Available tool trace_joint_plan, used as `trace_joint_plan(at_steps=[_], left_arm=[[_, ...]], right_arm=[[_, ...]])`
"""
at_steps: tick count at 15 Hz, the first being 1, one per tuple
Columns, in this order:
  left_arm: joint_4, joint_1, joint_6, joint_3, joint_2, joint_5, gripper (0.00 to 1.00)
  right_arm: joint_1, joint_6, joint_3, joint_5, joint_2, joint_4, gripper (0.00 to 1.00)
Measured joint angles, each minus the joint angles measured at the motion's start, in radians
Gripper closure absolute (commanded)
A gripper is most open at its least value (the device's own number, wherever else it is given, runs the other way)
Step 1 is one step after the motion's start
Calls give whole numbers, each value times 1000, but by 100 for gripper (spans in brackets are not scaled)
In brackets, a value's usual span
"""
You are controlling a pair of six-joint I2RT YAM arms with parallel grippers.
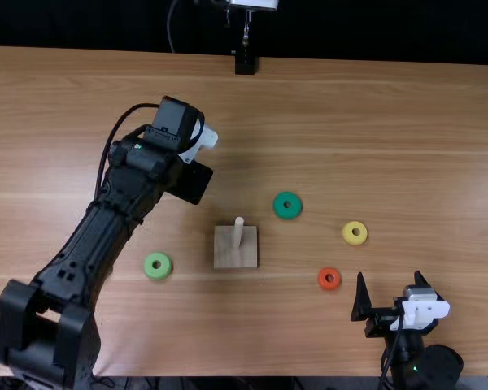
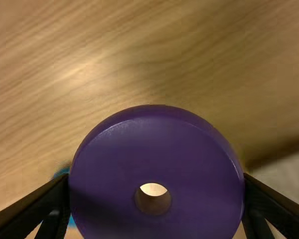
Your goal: Build the Hanoi tower: stack the rings onto the peg from bottom to top in this color order: purple, dark blue, light blue, dark green, light green, yellow, orange.
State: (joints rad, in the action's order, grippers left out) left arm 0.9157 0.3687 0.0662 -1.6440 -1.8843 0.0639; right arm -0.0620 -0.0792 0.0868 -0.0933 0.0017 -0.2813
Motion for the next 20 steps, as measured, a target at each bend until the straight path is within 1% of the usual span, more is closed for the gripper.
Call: trace_joint_plan(at_steps=[2, 4, 6, 8, 9, 11, 13, 15, 18, 20], left_arm=[[108, 45, -34, -37, 39, -1, 100], [185, 78, -68, -58, 76, -5, 100], [215, 83, -113, -58, 140, -11, 100], [217, 87, -154, -58, 202, -12, 100], [238, 105, -175, -58, 219, -11, 100], [273, 164, -212, -58, 223, -13, 100], [275, 216, -238, -61, 223, -14, 100], [275, 249, -254, -77, 223, -15, 100], [274, 274, -260, -107, 222, -16, 100], [273, 288, -278, -118, 200, -16, 100]], right_arm=[[0, 0, 0, 0, 0, 0, 0], [0, 0, 0, 0, 0, 0, 0], [0, 0, 0, 0, 0, 0, 0], [0, 0, 0, 0, 0, 0, 0], [0, 0, 0, 0, 0, 0, 0], [0, 0, 0, 0, 0, 0, 0], [0, 0, 0, 0, 0, 0, 0], [0, 0, 0, 0, 0, 0, 0], [0, 0, 0, 0, 0, 0, 0], [0, 0, 0, 0, 0, 0, 0]])
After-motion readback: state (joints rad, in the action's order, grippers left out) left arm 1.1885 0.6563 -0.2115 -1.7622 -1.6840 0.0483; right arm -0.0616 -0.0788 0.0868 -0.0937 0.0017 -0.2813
